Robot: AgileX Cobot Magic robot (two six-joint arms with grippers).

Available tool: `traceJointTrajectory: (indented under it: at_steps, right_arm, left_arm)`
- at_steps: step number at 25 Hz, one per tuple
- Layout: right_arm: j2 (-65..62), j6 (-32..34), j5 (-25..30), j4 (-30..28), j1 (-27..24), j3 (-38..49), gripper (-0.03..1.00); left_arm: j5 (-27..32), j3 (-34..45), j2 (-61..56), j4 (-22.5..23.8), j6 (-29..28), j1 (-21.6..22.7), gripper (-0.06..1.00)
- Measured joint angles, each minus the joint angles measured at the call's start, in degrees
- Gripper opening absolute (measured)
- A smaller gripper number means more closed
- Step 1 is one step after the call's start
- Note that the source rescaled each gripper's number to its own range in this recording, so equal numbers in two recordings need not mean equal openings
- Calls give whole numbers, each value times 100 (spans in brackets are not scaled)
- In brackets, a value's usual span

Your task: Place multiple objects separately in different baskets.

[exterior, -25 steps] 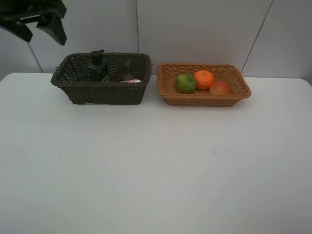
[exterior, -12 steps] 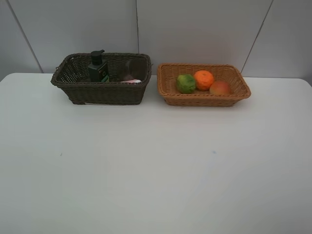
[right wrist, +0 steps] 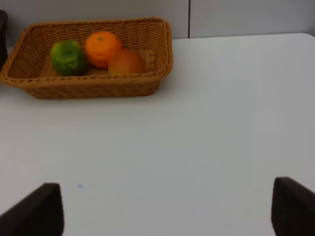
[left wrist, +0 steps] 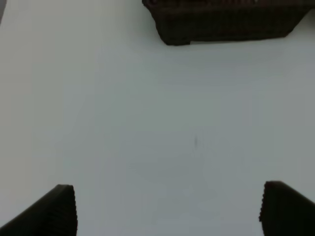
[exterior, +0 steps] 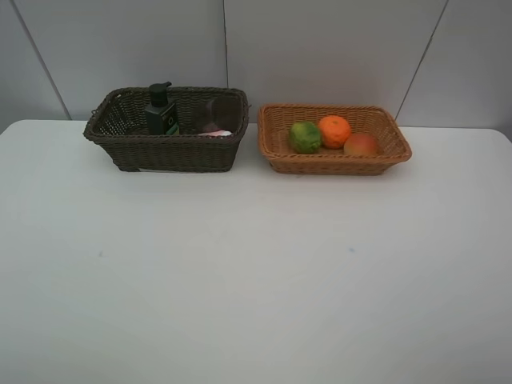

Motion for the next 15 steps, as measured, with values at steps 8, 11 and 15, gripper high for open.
traceJointTrajectory:
  at_steps: [8,11,15]
  right_arm:
    - [0,0,0,0,0,0,86]
    - [0,0,0,0,0,0,86]
    - [0,0,0,0,0,0,86]
  left_arm:
    - [12,791,-959,0,-395,0,95]
    - [-150,872,-1010,0,-517,0,95]
    - [-357,988,-1010,0,-485,0,95]
